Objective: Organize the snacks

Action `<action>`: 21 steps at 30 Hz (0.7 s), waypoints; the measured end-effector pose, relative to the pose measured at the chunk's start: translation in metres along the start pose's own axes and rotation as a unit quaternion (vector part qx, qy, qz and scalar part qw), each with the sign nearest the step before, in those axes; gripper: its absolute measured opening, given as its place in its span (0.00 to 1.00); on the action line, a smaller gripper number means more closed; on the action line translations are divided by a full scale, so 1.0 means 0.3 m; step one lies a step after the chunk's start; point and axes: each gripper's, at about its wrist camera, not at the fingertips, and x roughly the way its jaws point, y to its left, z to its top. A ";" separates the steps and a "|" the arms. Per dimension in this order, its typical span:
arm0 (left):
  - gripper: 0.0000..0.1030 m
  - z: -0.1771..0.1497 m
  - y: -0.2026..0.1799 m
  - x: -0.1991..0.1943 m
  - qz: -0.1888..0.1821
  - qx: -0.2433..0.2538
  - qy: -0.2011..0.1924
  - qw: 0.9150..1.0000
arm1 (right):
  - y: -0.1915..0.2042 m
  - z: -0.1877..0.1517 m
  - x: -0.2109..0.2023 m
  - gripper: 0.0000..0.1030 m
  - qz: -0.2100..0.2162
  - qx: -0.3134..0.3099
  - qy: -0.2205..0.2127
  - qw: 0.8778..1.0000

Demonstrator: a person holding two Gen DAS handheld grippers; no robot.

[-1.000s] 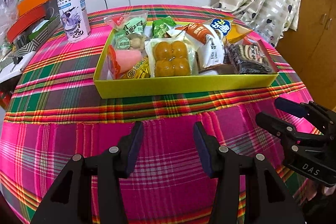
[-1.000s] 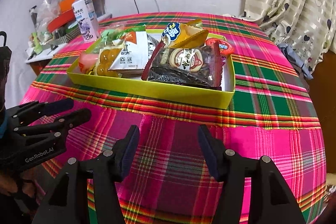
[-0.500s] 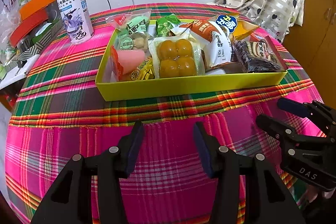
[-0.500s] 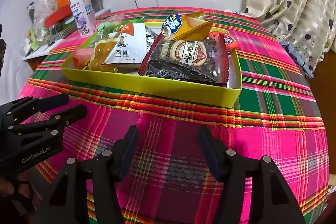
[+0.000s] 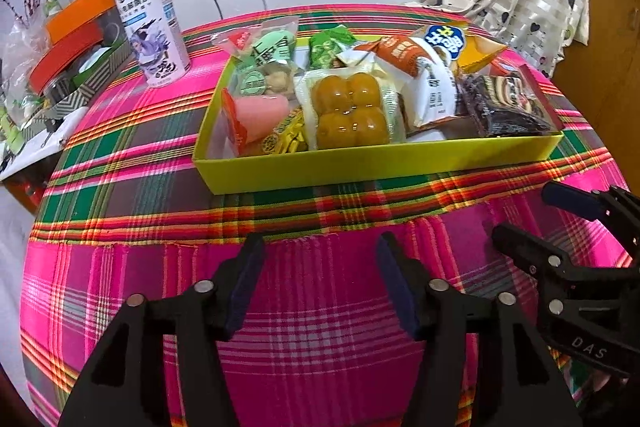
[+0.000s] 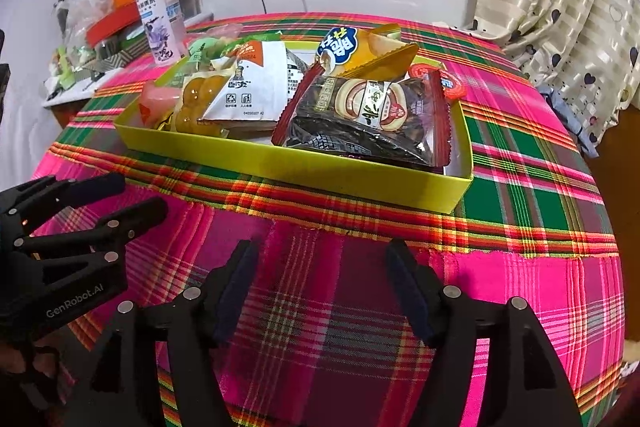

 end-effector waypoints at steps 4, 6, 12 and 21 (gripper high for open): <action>0.61 -0.002 0.005 0.000 0.001 -0.001 0.000 1.000 | 0.006 0.001 0.005 0.70 -0.003 -0.005 0.002 1.000; 0.62 -0.002 0.006 0.001 0.001 -0.002 0.000 1.000 | 0.010 0.000 0.006 0.72 -0.005 -0.008 0.003 1.000; 0.67 -0.002 0.009 0.005 0.003 -0.006 0.002 1.000 | 0.012 0.001 0.009 0.75 -0.006 -0.009 0.005 1.000; 0.68 -0.002 0.011 0.005 0.003 -0.010 0.002 1.000 | 0.013 0.001 0.012 0.80 -0.004 -0.010 0.007 1.000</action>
